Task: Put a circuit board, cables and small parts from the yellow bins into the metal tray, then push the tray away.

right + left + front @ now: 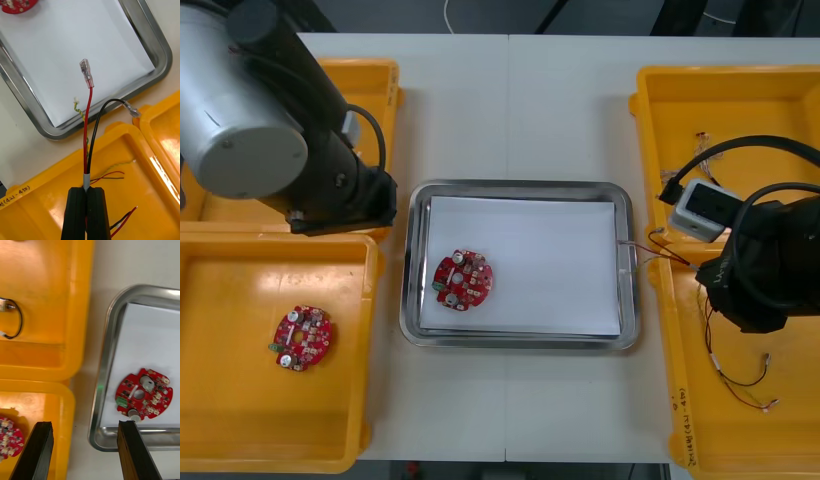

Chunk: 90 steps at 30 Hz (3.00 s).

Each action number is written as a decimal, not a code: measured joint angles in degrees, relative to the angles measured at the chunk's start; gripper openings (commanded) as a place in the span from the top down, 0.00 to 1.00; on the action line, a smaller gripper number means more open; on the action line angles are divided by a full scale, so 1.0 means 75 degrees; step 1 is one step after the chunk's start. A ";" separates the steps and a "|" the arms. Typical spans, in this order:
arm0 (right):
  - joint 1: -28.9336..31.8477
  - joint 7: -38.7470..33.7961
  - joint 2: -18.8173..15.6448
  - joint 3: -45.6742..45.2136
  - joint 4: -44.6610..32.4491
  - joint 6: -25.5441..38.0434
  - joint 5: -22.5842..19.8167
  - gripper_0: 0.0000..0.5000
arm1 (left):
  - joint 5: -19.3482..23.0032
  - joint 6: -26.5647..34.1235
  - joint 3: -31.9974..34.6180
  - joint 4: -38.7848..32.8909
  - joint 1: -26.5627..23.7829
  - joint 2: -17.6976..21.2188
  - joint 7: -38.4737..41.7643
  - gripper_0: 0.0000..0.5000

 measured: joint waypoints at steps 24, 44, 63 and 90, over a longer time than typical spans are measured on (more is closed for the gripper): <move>-0.2799 0.0023 0.0800 0.3560 0.0843 0.0002 0.0899 1.00 | 0.0069 -0.0417 0.2106 0.3293 -0.0002 0.0472 -0.4144 0.00; -0.3180 0.0858 0.1387 0.5471 0.2031 0.0002 0.2302 1.00 | 0.0034 -0.2096 0.2123 0.4597 -0.0002 0.0473 -0.7295 0.00; -0.3186 0.0947 0.1665 0.5881 0.3240 -0.0627 0.2774 1.00 | 0.0068 -0.4197 0.1592 0.5910 -0.0002 0.0378 -0.8915 0.00; -0.2835 0.1240 0.1839 0.6253 0.4056 -0.1444 0.3366 1.00 | 0.0125 -0.4839 0.0668 0.6104 -0.0002 0.0125 -0.8915 0.00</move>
